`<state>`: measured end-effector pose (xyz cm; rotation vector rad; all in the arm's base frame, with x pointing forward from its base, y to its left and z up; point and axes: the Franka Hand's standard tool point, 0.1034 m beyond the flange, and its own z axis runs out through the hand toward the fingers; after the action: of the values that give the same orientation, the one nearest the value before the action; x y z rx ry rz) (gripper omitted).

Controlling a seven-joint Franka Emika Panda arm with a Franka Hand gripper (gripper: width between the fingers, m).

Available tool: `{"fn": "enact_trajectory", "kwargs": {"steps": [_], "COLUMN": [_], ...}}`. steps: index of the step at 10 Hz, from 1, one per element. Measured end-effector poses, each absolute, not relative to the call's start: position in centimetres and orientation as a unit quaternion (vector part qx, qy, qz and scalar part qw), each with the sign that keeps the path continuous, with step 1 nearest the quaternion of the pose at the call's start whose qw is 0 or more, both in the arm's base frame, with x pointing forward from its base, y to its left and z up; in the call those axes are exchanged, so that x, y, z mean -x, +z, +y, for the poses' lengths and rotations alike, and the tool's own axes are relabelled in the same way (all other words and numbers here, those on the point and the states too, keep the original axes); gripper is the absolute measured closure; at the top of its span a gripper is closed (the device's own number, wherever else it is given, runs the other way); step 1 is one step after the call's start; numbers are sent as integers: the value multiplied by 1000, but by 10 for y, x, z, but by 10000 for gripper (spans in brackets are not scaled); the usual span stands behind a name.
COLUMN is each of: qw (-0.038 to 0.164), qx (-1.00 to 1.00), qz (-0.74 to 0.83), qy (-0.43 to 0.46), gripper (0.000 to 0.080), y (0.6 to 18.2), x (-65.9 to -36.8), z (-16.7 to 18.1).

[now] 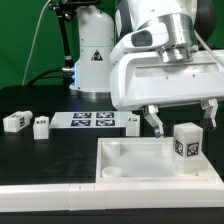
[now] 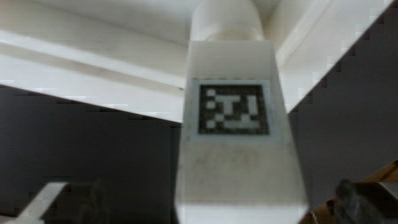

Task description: Assemble one leg

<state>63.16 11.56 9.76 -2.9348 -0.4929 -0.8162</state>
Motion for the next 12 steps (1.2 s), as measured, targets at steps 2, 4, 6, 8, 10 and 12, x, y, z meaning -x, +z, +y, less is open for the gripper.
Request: {"fn": "enact_trajectory", "kwargs": {"steps": [2,4,6,8,10,12], "qw": [35,38,43,46,46,46], "qx": [966,977,983,983,983,983], "qz": [-163,-168,-173,-173,-174,-175], "qy": [-198,-121,-54,-35,-34,-35], "gripper": [150,150,150,150,150,150], "y": [90,86,87,87,86,85], "x": [-623,-619,-619,-625,-625,-625], "z": [121,119,120,121,121,123]}}
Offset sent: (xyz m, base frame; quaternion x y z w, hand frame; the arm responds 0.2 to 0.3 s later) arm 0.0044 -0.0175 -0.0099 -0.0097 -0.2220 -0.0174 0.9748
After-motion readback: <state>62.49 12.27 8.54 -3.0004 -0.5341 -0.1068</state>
